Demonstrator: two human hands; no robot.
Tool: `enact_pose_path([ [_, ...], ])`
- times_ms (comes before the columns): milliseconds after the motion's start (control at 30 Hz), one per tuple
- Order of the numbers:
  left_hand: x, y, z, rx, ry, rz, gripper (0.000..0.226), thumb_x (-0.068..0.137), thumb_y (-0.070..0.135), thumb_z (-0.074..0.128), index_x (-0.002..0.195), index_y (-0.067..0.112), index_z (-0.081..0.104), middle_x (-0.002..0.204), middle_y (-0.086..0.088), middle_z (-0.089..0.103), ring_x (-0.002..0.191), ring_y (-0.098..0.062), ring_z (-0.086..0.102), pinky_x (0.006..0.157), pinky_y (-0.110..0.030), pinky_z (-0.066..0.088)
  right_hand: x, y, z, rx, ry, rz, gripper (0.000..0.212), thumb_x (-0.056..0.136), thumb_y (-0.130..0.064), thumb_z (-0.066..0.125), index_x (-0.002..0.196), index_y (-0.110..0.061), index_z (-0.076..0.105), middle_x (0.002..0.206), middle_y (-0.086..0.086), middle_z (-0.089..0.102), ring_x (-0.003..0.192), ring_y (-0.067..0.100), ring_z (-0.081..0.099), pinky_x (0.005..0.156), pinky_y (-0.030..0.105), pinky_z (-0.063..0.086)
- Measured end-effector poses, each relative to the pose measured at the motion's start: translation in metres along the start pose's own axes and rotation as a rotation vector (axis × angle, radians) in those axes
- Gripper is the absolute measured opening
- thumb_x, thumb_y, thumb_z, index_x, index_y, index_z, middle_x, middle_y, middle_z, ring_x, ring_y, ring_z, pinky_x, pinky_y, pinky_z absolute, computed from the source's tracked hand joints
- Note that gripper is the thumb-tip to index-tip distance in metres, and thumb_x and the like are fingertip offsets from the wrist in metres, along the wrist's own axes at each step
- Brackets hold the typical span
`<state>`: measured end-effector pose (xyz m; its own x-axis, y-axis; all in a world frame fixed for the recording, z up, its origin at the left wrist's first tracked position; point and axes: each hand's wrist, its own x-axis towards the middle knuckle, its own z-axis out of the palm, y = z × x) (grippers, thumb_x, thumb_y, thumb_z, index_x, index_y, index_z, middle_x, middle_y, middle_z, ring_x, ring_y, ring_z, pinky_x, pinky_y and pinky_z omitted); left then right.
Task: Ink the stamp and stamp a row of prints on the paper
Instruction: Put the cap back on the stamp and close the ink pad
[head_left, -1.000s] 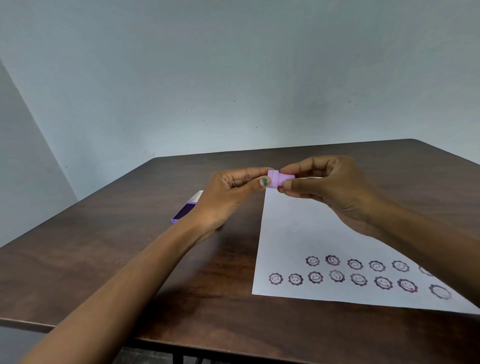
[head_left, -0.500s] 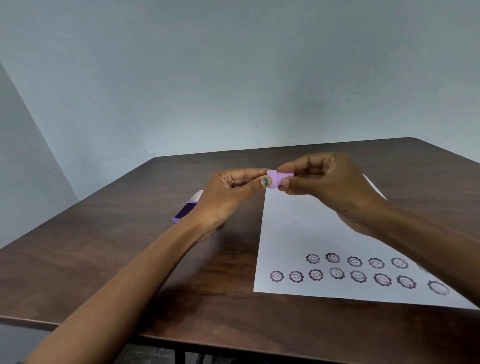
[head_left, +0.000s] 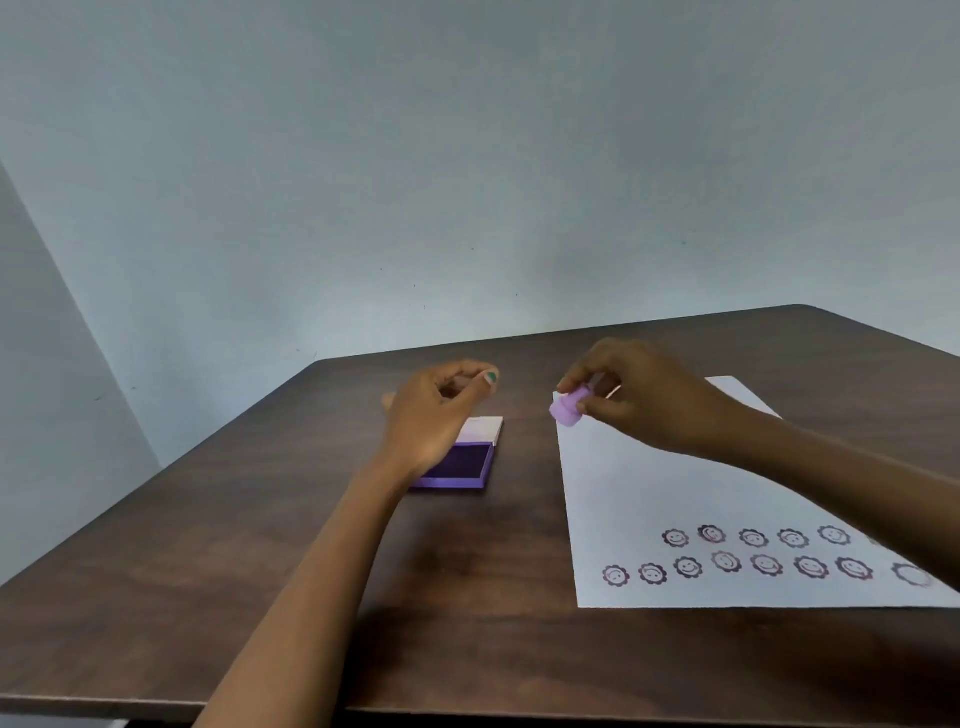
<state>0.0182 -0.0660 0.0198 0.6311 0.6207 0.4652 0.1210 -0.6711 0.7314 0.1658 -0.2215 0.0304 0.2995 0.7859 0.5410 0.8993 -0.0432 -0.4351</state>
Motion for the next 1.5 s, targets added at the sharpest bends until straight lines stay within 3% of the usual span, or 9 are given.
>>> enact_pose_path([
  [267,0.005,-0.011,-0.005,0.138,0.051,0.003,0.014,0.086,0.044,0.058,0.08,0.036,0.068,0.085,0.01,0.072,0.089,-0.011,0.064,0.099,-0.051,0.038,0.038,-0.008,0.03,-0.128,-0.167,-0.052,0.028,0.075,0.003,0.064,0.101,-0.005,0.069,0.102,0.012,0.072,0.077,0.009,0.054,0.067,0.013,0.039],
  [533,0.003,-0.011,-0.003,0.229,0.052,0.032,0.019,0.088,0.046,0.055,0.09,0.033,0.069,0.089,0.012,0.07,0.088,-0.008,0.06,0.087,-0.035,0.024,0.04,0.003,0.047,-0.177,-0.216,-0.019,0.024,0.07,-0.004,0.07,0.093,-0.008,0.072,0.098,0.011,0.073,0.07,0.012,0.055,0.067,0.021,0.04],
  [767,0.004,-0.012,-0.014,0.211,-0.063,0.005,0.016,0.085,0.045,0.058,0.097,0.036,0.065,0.095,0.013,0.066,0.094,-0.01,0.06,0.099,-0.047,0.041,0.049,0.004,0.037,-0.063,-0.177,0.007,0.022,0.075,-0.024,0.07,0.097,-0.019,0.071,0.105,0.001,0.071,0.066,-0.004,0.054,0.059,0.006,0.036],
  [933,0.005,-0.023,-0.036,0.236,-0.289,-0.158,0.085,0.07,0.059,0.068,0.141,0.026,0.034,0.146,-0.001,0.041,0.127,-0.019,0.041,0.105,-0.035,0.033,0.067,-0.009,0.037,-0.018,-0.182,0.034,0.016,0.078,-0.02,0.066,0.091,-0.013,0.073,0.098,0.005,0.074,0.074,0.007,0.06,0.063,0.015,0.042],
  [1067,0.004,-0.031,-0.051,0.451,-0.594,-0.374,0.133,0.047,0.075,0.069,0.148,0.027,-0.003,0.159,-0.001,0.011,0.144,-0.025,0.016,0.116,-0.04,0.016,0.087,-0.021,0.046,-0.044,-0.311,0.057,0.016,0.08,-0.015,0.063,0.079,-0.002,0.072,0.085,0.008,0.071,0.075,0.014,0.058,0.069,0.025,0.043],
  [1133,0.004,-0.033,-0.056,0.495,-0.64,-0.393,0.131,0.052,0.07,0.073,0.149,0.024,-0.003,0.159,0.001,0.012,0.143,-0.023,0.018,0.112,-0.034,0.018,0.095,-0.026,0.053,-0.104,-0.421,0.055,0.031,0.081,-0.011,0.059,0.053,-0.002,0.051,0.061,0.012,0.051,0.057,0.017,0.041,0.059,0.028,0.034],
  [1200,0.004,-0.034,-0.059,0.511,-0.643,-0.39,0.119,0.058,0.061,0.077,0.148,0.021,0.01,0.156,0.002,0.023,0.139,-0.019,0.026,0.103,-0.028,0.025,0.101,-0.028,0.062,-0.183,-0.492,0.018,0.041,0.082,-0.007,0.055,0.047,-0.008,0.035,0.054,0.01,0.034,0.054,0.02,0.028,0.057,0.03,0.025],
  [1300,0.004,-0.034,-0.062,0.534,-0.65,-0.427,0.094,0.062,0.052,0.079,0.139,0.022,0.034,0.146,0.0,0.041,0.128,-0.019,0.04,0.09,-0.026,0.03,0.108,-0.025,0.076,-0.269,-0.531,0.044,0.026,0.082,-0.005,0.055,0.058,0.004,0.051,0.066,0.024,0.05,0.066,0.038,0.042,0.057,0.03,0.03],
  [1500,0.006,-0.035,-0.061,0.556,-0.631,-0.461,0.082,0.063,0.055,0.076,0.132,0.025,0.044,0.122,0.003,0.05,0.106,-0.019,0.047,0.092,-0.032,0.039,0.115,-0.02,0.094,-0.258,-0.526,0.075,0.018,0.081,-0.004,0.063,0.095,0.005,0.068,0.104,0.019,0.071,0.097,0.031,0.065,0.081,0.034,0.048],
])
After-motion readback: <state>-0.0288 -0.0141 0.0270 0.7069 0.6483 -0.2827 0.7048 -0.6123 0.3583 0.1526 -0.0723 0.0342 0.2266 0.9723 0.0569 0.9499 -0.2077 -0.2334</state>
